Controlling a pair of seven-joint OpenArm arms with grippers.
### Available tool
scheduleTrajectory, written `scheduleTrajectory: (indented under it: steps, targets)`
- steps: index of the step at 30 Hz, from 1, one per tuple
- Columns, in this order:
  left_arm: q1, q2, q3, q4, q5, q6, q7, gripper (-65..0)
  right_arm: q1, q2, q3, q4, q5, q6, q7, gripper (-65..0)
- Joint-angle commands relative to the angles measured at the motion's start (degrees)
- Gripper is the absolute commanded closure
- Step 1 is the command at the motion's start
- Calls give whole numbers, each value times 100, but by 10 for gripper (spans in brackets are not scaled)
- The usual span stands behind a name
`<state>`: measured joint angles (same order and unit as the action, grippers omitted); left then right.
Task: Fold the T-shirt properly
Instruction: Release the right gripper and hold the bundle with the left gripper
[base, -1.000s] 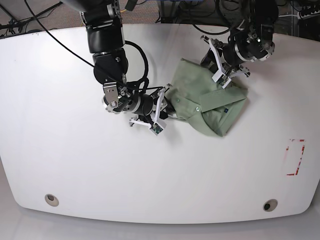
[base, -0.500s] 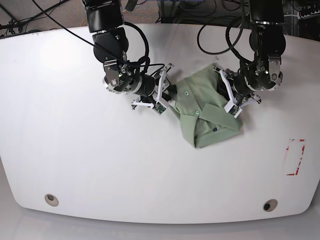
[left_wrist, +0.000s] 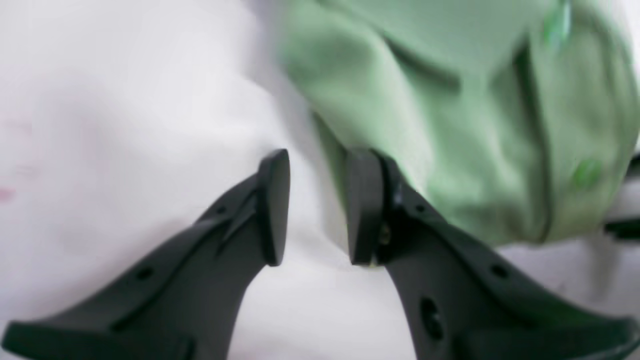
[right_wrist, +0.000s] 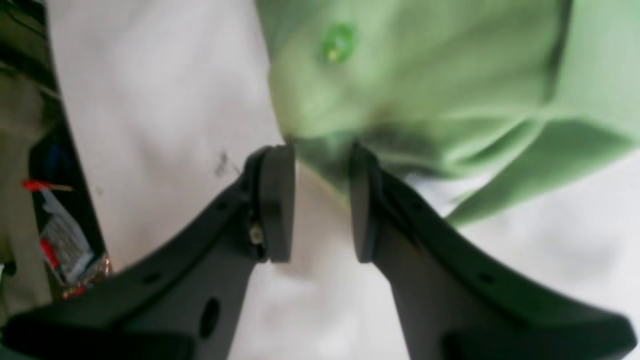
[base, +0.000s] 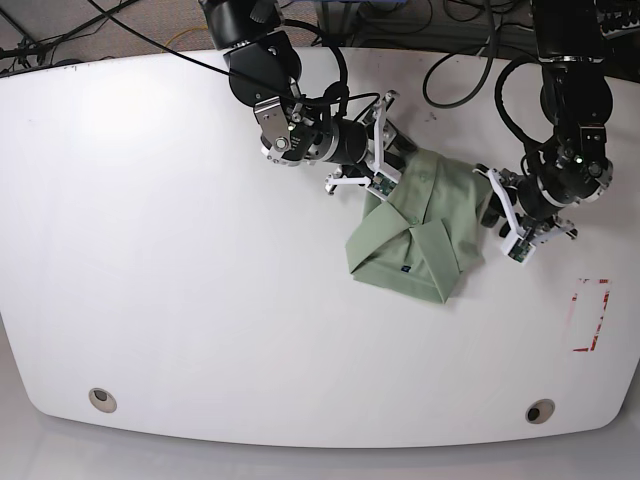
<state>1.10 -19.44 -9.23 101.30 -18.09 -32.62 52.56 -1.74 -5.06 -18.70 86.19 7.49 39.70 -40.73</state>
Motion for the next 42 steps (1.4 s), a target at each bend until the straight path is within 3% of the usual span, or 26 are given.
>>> scheduleTrajectory:
  steps: [1,4,7,10,14,19,23,28,36,42]
  targets:
    - [-71,-56,-197,363,-86,-13,-117,-172,99,27,37,238,56,30,95,-174]
    - [-71,15,-250,609,-86,-4,-117,-175,90,203,186,554,56,30,95,-174]
    - [-71,401,-92,820,-86,251,-117,-219,55,422,345,941,65,30,69,-174]
    - [-80,850,101,881,-86,928,-117,-299,81,598,600,1187,65,30,-257,-174]
    - [-115,1175,620,802,-16,1693,-143,-415,169,607,925,1293,65,30,-441,-178]
    - [-115,1694,1069,503,573,2449,-161,-467,134,730,1136,1504,65,30,-529,-178]
    - [-80,1940,1112,20,1171,2502,-592,-465,143,765,1197,1557,65,30,-591,-176]
    - [-62,1931,937,-648,1391,2502,-1093,-465,143,783,1197,1548,65,30,-591,-176]
    - [-238,1500,796,-2028,1356,2484,-1858,-461,55,792,1206,1583,65,30,-591,-176]
    - [-352,1236,778,-2178,1356,2484,-1902,-464,20,783,1206,1715,65,30,-591,-176]
